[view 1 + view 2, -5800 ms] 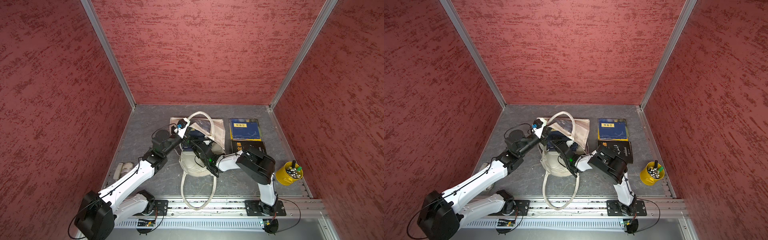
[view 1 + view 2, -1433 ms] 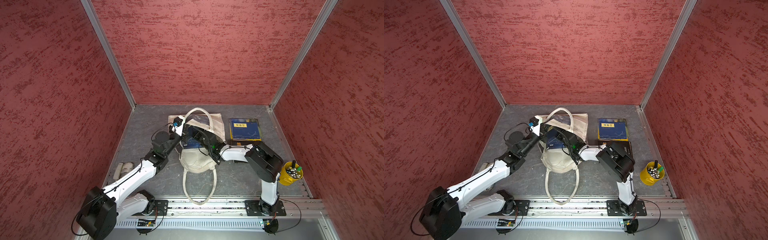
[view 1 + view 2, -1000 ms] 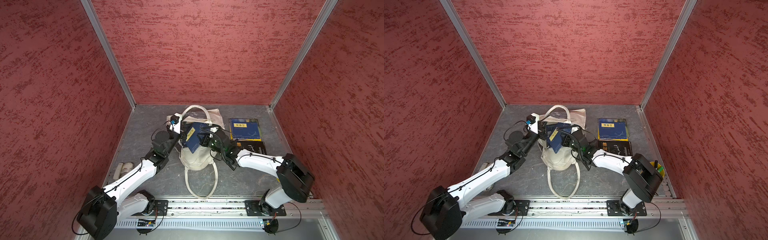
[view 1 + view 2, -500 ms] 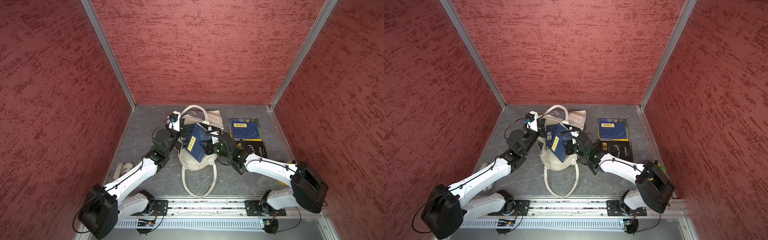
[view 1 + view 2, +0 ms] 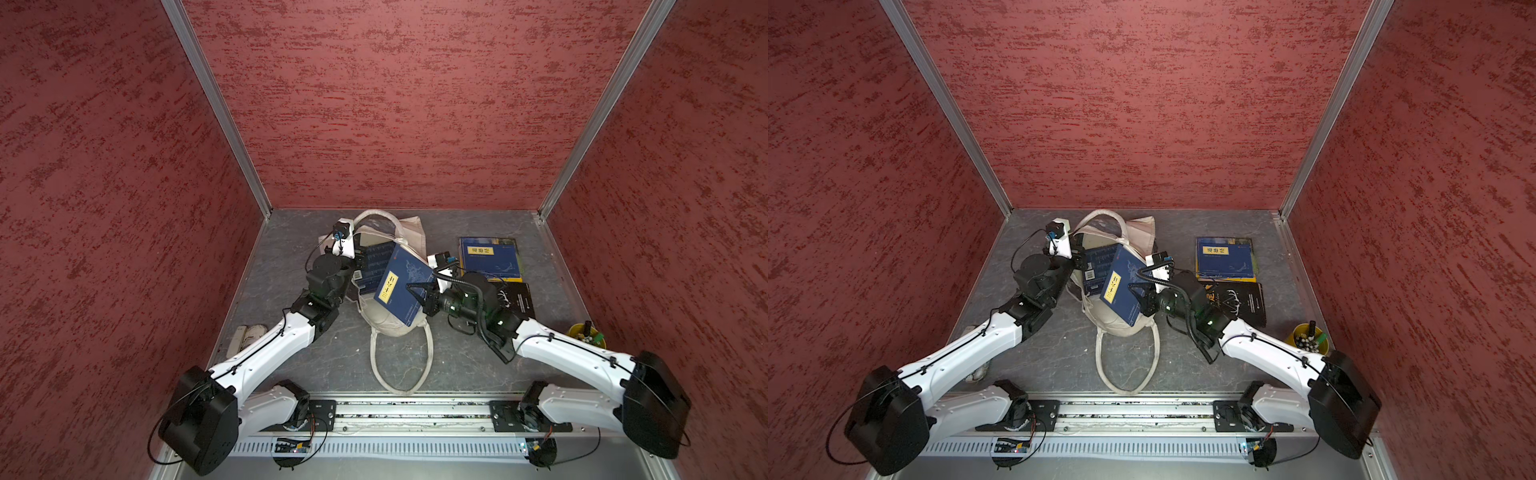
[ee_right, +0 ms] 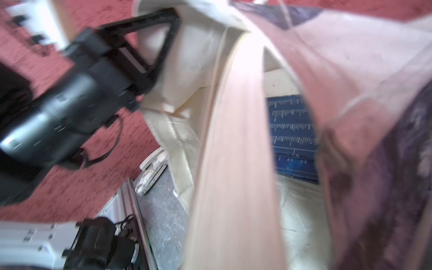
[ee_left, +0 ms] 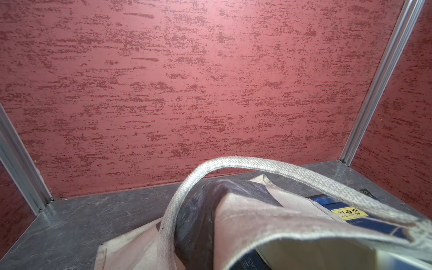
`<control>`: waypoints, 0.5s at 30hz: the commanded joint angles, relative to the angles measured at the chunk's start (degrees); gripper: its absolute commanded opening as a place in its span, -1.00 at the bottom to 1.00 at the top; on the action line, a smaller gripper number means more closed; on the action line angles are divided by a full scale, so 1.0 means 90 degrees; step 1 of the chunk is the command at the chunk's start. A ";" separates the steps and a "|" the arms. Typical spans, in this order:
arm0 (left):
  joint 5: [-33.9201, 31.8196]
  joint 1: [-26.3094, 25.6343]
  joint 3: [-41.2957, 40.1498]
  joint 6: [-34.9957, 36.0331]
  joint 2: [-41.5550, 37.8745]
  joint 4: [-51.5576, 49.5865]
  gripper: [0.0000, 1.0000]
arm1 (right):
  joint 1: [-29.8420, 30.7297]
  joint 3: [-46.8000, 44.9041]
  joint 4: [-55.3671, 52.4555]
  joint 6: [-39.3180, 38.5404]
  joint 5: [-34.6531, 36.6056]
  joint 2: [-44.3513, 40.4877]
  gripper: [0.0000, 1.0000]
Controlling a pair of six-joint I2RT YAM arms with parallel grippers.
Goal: Take out the books from the canvas bag
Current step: Pick up the book from the canvas bag.
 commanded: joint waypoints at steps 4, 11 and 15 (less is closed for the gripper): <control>-0.0136 0.0099 0.0318 -0.0263 0.0003 0.0103 -1.00 | -0.0031 -0.0027 0.0638 -0.0241 0.1045 -0.1083 -1.00; 0.0245 0.0126 0.0336 -0.0280 0.0034 -0.0115 -1.00 | -0.0079 -0.0296 0.1128 0.0575 0.3133 -0.2143 -1.00; 0.0417 0.0129 0.0291 -0.0215 0.0016 -0.0062 -1.00 | -0.0252 -0.0076 0.0454 0.0905 0.4492 -0.2190 -1.00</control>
